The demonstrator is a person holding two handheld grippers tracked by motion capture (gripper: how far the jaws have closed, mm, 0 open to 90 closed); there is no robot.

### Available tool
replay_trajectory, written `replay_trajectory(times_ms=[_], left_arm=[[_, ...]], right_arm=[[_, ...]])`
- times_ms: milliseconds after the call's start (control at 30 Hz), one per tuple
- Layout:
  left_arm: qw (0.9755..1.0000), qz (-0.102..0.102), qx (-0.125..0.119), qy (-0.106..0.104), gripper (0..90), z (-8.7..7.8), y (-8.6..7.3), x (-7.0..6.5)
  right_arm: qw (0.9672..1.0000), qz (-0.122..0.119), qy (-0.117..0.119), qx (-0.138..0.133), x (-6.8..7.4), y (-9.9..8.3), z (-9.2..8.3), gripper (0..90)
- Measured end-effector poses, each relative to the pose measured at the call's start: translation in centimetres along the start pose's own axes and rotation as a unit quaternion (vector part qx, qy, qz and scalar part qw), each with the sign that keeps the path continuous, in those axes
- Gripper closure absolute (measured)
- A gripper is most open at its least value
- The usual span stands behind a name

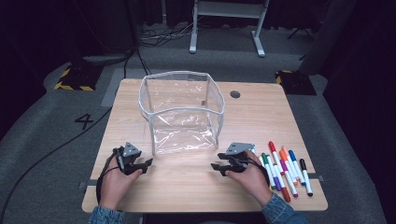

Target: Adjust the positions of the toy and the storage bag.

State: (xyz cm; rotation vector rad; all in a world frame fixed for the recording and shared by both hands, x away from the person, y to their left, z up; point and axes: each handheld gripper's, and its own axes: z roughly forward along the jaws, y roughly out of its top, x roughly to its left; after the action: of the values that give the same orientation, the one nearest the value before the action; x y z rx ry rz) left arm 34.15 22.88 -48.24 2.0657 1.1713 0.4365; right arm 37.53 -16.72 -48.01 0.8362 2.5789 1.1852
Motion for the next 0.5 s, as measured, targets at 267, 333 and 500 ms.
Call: replay_trajectory(times_ms=[267, 333, 500], left_arm=[[0.9994, 0.005, -0.031, -0.013, 37.6, -2.4, 2.9, -0.6], [0.9993, 0.004, -0.035, -0.014, 38.9, -2.5, 3.2, -0.6], [0.9984, 0.009, -0.053, -0.02, 40.7, -2.9, 4.6, -0.4]], right_arm=[[0.9998, 0.007, -0.007, -0.016, -1.5, 2.4, -2.9, 49.7], [0.9998, 0.004, -0.007, -0.017, -1.6, 2.8, -3.2, 50.1], [0.9994, 0.0, -0.011, -0.032, -2.2, 5.3, -4.7, 52.7]])
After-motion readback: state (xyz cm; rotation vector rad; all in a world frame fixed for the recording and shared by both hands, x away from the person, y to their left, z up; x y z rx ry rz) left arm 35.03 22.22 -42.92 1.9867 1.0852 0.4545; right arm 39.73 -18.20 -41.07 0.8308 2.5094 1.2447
